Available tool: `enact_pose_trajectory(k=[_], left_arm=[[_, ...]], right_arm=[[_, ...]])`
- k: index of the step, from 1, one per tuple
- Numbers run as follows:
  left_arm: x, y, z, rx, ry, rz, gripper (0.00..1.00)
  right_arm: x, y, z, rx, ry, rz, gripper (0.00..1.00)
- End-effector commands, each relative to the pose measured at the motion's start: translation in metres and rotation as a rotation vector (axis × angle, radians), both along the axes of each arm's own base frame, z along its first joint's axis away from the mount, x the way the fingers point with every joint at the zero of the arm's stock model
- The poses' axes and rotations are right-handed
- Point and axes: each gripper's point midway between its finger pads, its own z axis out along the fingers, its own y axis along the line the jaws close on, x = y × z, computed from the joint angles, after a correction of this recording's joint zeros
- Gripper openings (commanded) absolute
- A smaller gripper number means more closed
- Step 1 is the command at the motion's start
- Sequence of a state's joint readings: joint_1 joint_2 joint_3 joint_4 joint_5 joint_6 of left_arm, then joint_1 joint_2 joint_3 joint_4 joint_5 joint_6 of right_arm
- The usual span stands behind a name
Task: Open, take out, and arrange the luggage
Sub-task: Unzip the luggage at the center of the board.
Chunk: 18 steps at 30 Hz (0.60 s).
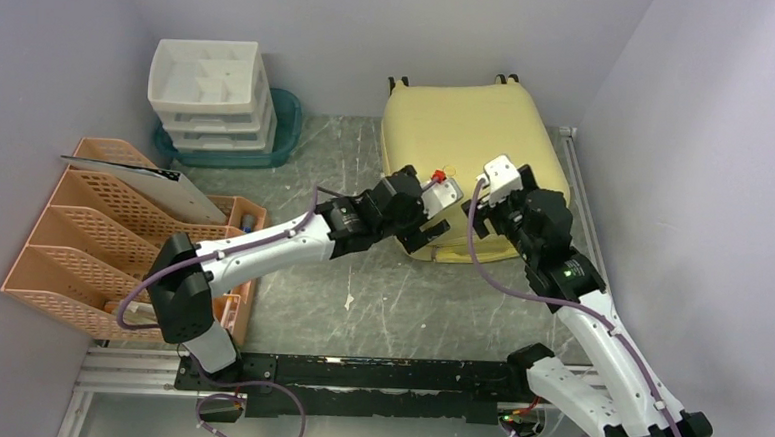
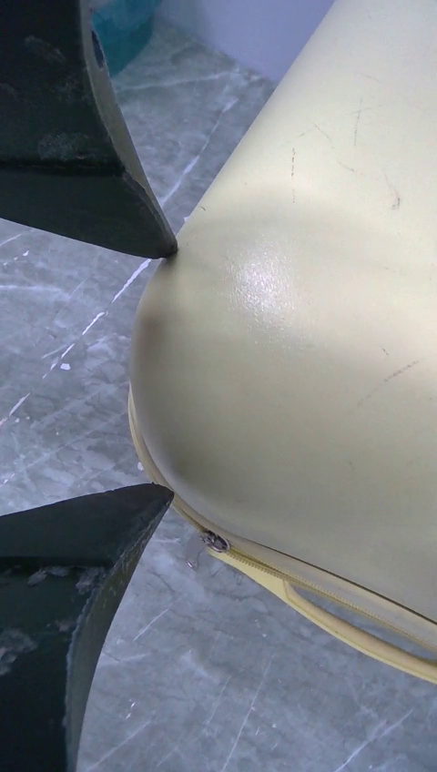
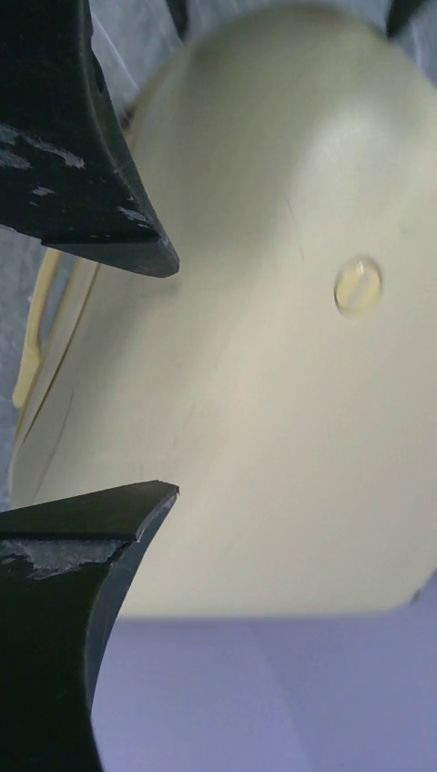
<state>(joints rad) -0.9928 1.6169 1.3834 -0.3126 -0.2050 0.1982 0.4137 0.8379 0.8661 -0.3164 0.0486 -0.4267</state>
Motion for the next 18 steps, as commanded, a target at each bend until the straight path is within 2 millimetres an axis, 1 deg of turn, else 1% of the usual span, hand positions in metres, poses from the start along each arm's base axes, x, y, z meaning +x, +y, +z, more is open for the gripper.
enact_pose_trajectory(k=[1, 5, 11, 12, 15, 16, 17, 18], left_arm=[[0.003, -0.013, 0.02, -0.014, -0.106, 0.063, 0.99], [-0.001, -0.022, 0.025, 0.023, -0.182, 0.106, 0.99], [-0.011, -0.039, 0.024, 0.093, -0.273, 0.149, 0.99], [-0.013, -0.041, 0.022, 0.102, -0.279, 0.148, 0.99], [-0.015, -0.046, 0.019, 0.116, -0.292, 0.148, 0.99], [-0.015, -0.046, 0.018, 0.125, -0.295, 0.152, 0.99], [-0.013, -0.046, 0.017, 0.132, -0.3, 0.159, 0.99], [-0.012, -0.046, 0.017, 0.14, -0.305, 0.167, 0.99]], right_arm=[[0.017, -0.041, 0.056, 0.074, -0.166, -0.253, 0.92], [0.028, -0.064, 0.064, 0.105, -0.193, -0.392, 1.0], [0.05, -0.093, 0.068, 0.159, -0.173, -0.489, 1.0], [0.055, -0.103, 0.066, 0.173, -0.161, -0.509, 1.0], [0.067, -0.121, 0.059, 0.233, -0.114, -0.511, 1.0], [0.071, -0.123, 0.054, 0.262, -0.091, -0.5, 1.0], [0.073, -0.133, 0.047, 0.284, -0.069, -0.507, 1.0], [0.075, -0.139, 0.042, 0.305, -0.05, -0.501, 1.0]])
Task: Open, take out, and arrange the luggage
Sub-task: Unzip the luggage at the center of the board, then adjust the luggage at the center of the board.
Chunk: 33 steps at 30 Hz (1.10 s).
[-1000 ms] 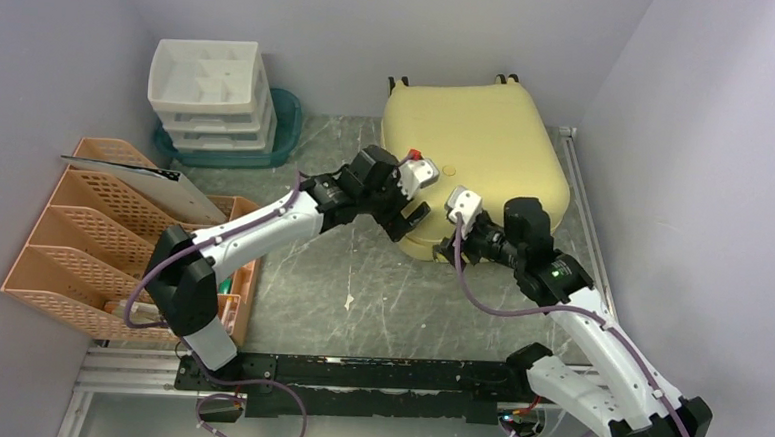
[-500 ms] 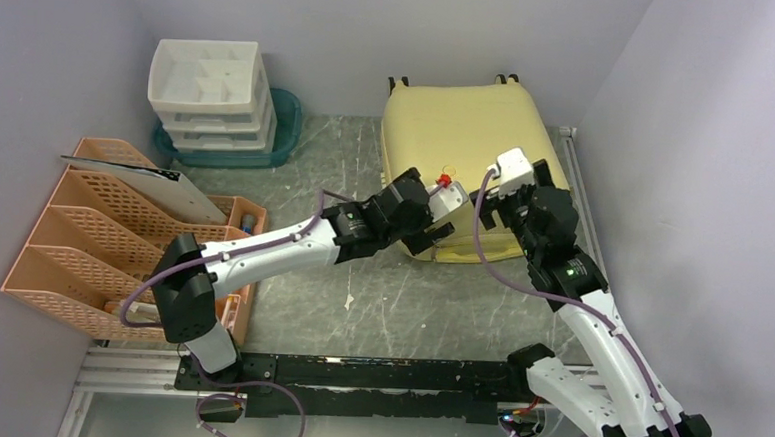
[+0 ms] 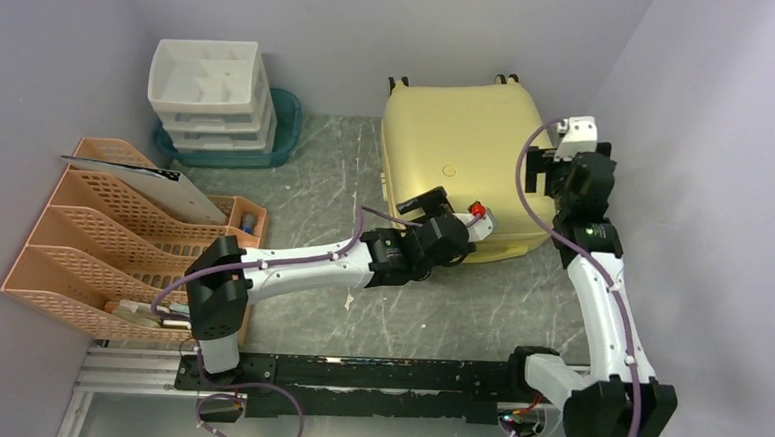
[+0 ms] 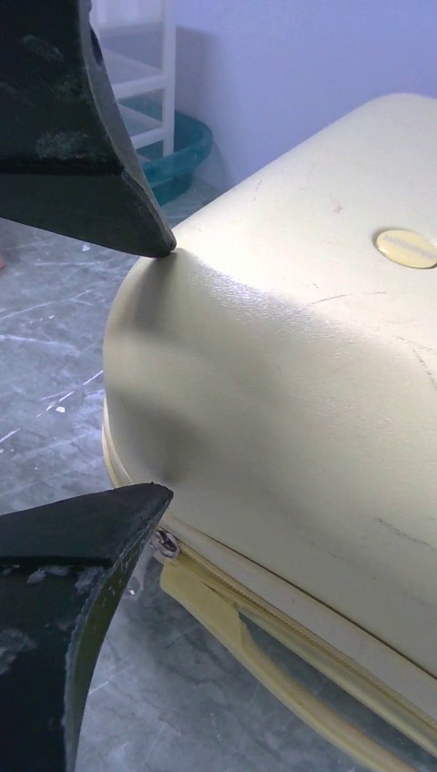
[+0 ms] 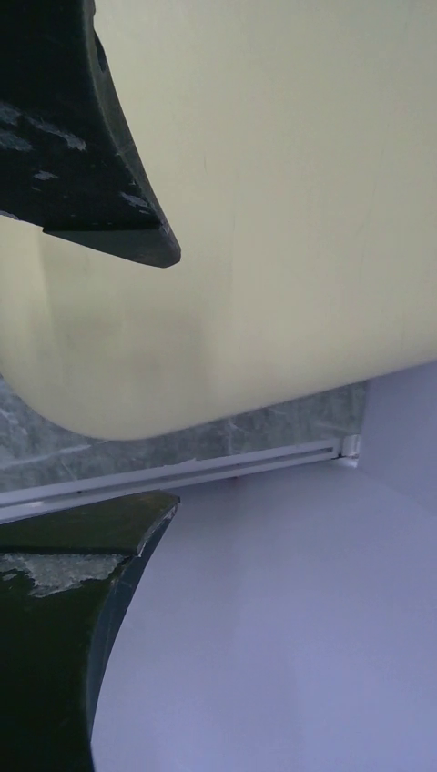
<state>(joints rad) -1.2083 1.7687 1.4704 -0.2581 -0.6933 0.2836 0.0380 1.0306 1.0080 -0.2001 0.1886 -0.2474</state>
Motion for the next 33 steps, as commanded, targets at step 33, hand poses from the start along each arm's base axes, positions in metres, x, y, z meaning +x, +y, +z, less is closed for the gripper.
enact_pose_trajectory(k=[33], left_arm=[[0.039, 0.054, 0.005, 0.048, -0.023, 0.162, 0.99]], right_arm=[[-0.006, 0.047, -0.072, 0.577, 0.244, 0.501, 1.0]])
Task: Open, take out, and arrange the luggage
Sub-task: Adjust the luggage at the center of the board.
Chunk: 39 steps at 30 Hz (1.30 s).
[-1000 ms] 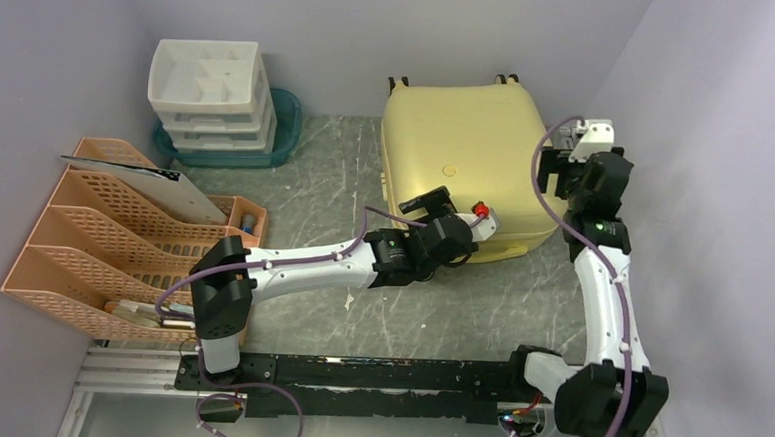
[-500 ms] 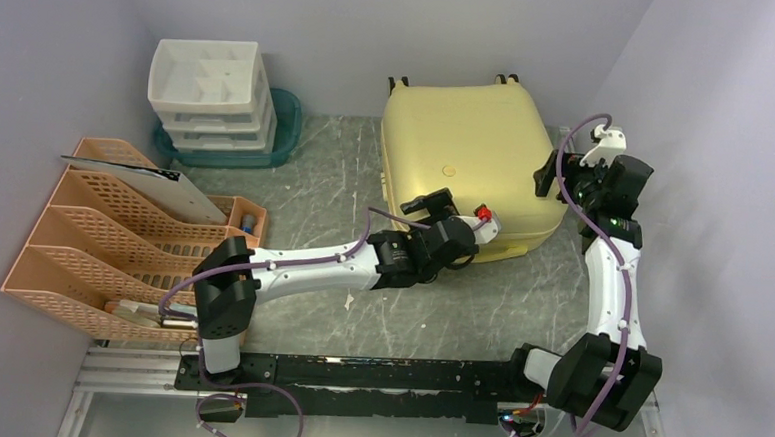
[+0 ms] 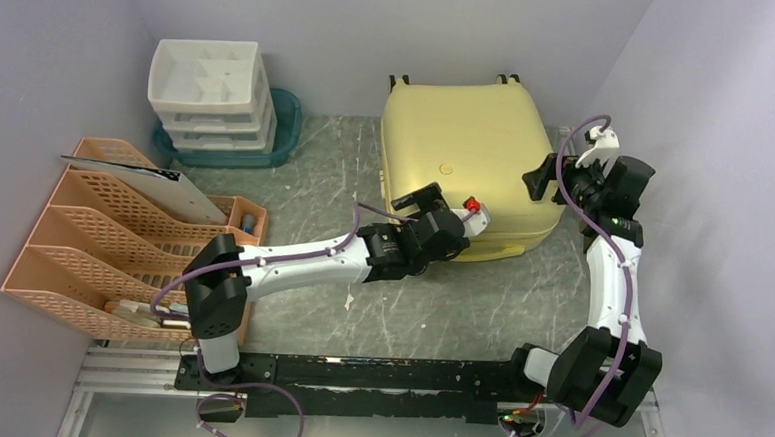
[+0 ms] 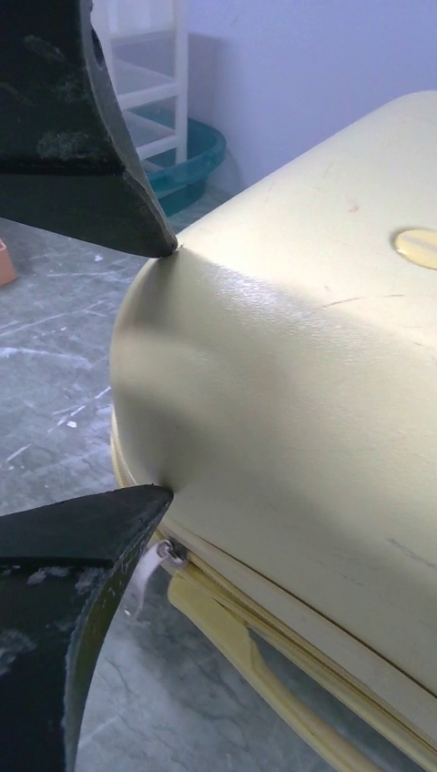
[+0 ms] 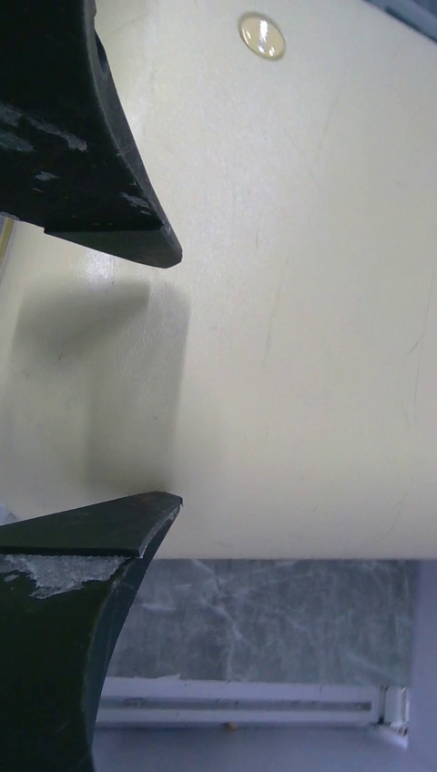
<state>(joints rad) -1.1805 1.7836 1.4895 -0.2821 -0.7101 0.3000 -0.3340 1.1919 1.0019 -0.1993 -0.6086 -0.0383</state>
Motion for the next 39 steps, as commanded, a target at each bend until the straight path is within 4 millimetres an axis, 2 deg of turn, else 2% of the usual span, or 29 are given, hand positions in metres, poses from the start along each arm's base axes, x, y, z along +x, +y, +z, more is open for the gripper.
enact_pose_trajectory(k=[1, 6, 11, 15, 23, 29, 34, 39], left_arm=[[0.026, 0.048, 0.008, 0.01, -0.017, 0.13, 0.99], [0.025, 0.064, 0.022, -0.029, -0.006, 0.131, 0.99], [0.026, 0.077, 0.032, -0.07, 0.026, 0.105, 0.99], [0.024, 0.085, 0.039, -0.103, 0.048, 0.074, 0.99], [0.01, 0.095, 0.05, -0.163, 0.074, -0.012, 0.99], [0.009, 0.104, 0.051, -0.179, 0.094, -0.022, 0.99], [0.007, 0.114, 0.042, -0.18, 0.117, -0.021, 0.99], [-0.001, 0.122, 0.032, -0.197, 0.148, -0.048, 0.99]], right_arm=[[-0.019, 0.047, -0.022, 0.12, 0.093, 0.204, 1.0], [-0.029, 0.078, -0.025, 0.102, 0.105, 0.295, 1.0], [-0.05, 0.123, -0.028, 0.09, 0.115, 0.432, 1.0], [-0.065, 0.144, -0.023, 0.134, 0.113, 0.531, 1.0], [-0.076, 0.153, -0.012, 0.125, 0.063, 0.593, 1.0], [-0.079, 0.156, -0.012, 0.133, 0.061, 0.609, 1.0], [-0.086, 0.165, -0.012, 0.135, 0.056, 0.657, 1.0], [-0.105, 0.187, -0.014, 0.133, 0.051, 0.762, 1.0]])
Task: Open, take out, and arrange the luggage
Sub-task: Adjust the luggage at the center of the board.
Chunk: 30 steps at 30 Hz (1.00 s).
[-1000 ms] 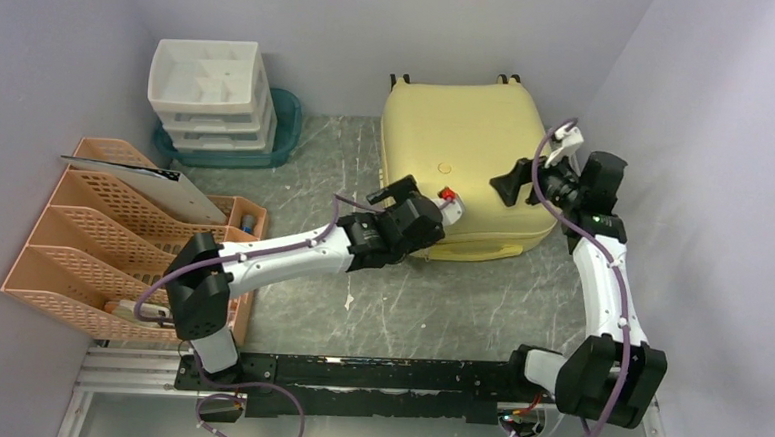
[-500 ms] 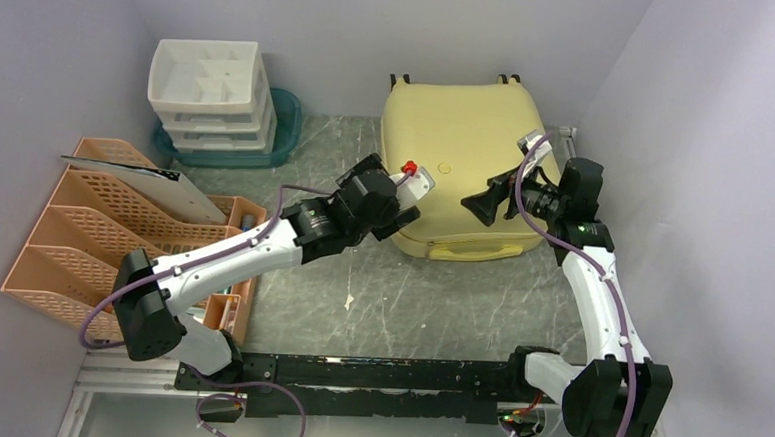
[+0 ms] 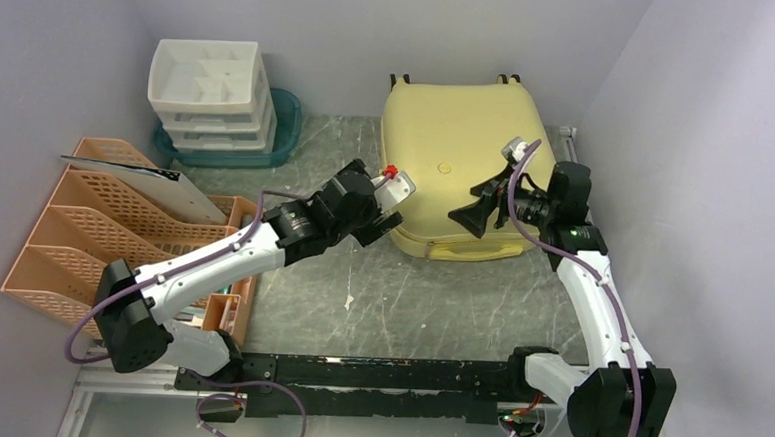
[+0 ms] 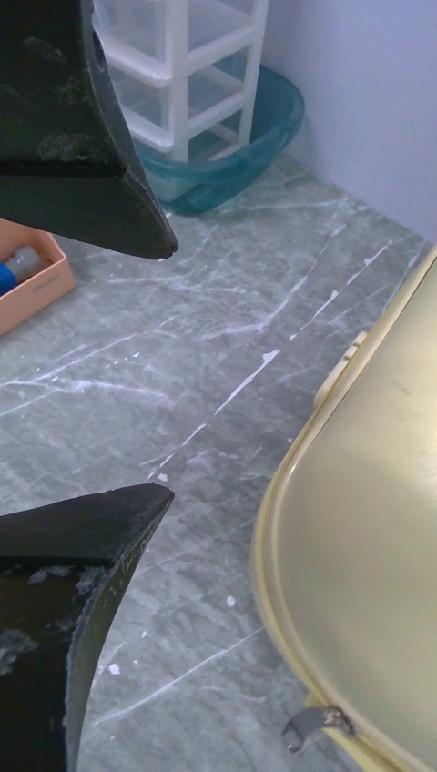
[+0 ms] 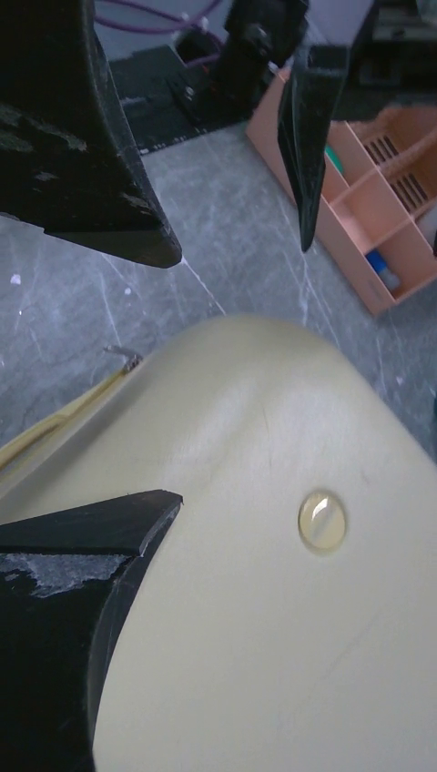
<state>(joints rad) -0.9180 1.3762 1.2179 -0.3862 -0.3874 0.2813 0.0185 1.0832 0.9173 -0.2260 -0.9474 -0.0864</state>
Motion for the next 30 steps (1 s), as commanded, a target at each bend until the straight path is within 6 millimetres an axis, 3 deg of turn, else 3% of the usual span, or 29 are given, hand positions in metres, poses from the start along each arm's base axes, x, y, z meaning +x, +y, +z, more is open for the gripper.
enact_pose_trajectory(k=[1, 6, 10, 18, 22, 27, 30], left_arm=[[-0.011, 0.003, 0.008, -0.078, 0.01, -0.049, 0.99], [-0.019, 0.007, 0.007, -0.109, 0.021, -0.076, 0.99], [-0.015, 0.007, 0.005, -0.105, 0.019, -0.057, 0.99], [-0.008, 0.008, 0.002, -0.073, 0.014, -0.026, 0.99], [-0.008, 0.009, 0.001, -0.074, 0.012, -0.023, 0.99], [-0.008, 0.009, -0.001, -0.067, 0.014, -0.027, 0.99], [-0.008, 0.008, -0.001, -0.068, 0.015, -0.028, 0.99]], right_arm=[[-0.031, 0.021, -0.024, 0.004, 0.098, 0.112, 1.0], [-0.04, 0.03, -0.025, -0.001, 0.09, 0.169, 1.0], [-0.026, 0.021, -0.009, -0.036, 0.01, 0.07, 1.0], [0.025, -0.042, 0.015, -0.076, -0.04, -0.291, 1.0], [0.045, -0.094, 0.029, 0.024, 0.005, -0.408, 1.0], [0.06, -0.127, 0.027, 0.023, 0.043, -0.504, 1.0], [0.068, -0.145, 0.015, 0.031, 0.089, -0.566, 1.0]])
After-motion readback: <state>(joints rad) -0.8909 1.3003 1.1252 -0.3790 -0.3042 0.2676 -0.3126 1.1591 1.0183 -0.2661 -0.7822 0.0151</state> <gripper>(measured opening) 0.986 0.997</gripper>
